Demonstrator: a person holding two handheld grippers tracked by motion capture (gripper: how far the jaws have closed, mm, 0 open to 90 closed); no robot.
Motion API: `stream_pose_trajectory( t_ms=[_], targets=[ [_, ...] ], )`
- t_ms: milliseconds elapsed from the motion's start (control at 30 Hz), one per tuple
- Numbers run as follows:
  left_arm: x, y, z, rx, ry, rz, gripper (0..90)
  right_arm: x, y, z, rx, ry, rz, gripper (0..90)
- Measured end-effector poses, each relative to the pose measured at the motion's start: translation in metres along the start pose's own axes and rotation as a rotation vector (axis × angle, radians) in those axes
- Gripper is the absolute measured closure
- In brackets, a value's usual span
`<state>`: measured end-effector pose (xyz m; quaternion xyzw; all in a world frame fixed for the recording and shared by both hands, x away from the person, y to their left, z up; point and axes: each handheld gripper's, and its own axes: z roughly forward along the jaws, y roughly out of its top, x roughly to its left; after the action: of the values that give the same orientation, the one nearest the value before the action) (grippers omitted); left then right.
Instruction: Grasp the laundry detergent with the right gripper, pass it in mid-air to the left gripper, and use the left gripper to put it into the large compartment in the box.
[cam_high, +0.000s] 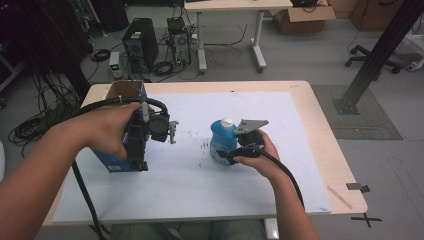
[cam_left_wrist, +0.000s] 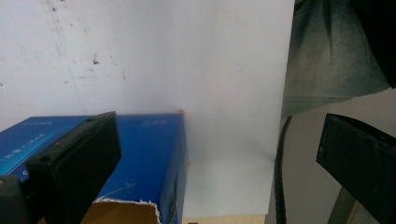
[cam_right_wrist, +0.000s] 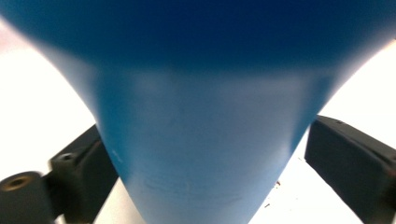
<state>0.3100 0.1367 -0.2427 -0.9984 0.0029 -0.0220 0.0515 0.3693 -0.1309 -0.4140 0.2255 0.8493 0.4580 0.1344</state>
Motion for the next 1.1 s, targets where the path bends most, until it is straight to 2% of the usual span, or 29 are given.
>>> stream_pose_trajectory(
  t_ms=[700, 900, 933, 1100],
  targets=[
    [0.0013, 0.0002, 0.0022, 0.005, 0.002, -0.007, 0.4, 0.0014, 0.0004, -0.0002, -0.02, 0.012, -0.019, 22.0],
    [0.0021, -0.0006, 0.0032, 0.006, -0.001, -0.006, 0.4, 0.0022, -0.0001, 0.001, -0.018, 0.011, -0.016, 22.6],
    [0.0021, -0.0008, 0.0033, 0.002, 0.0, -0.006, 0.4, 0.0026, -0.0001, 0.0013, -0.022, 0.012, -0.015, 25.7],
    [0.0024, -0.0007, 0.0035, 0.006, -0.002, -0.006, 0.4, 0.004, -0.0006, 0.0019, -0.026, 0.011, -0.023, 29.0]
  ],
)
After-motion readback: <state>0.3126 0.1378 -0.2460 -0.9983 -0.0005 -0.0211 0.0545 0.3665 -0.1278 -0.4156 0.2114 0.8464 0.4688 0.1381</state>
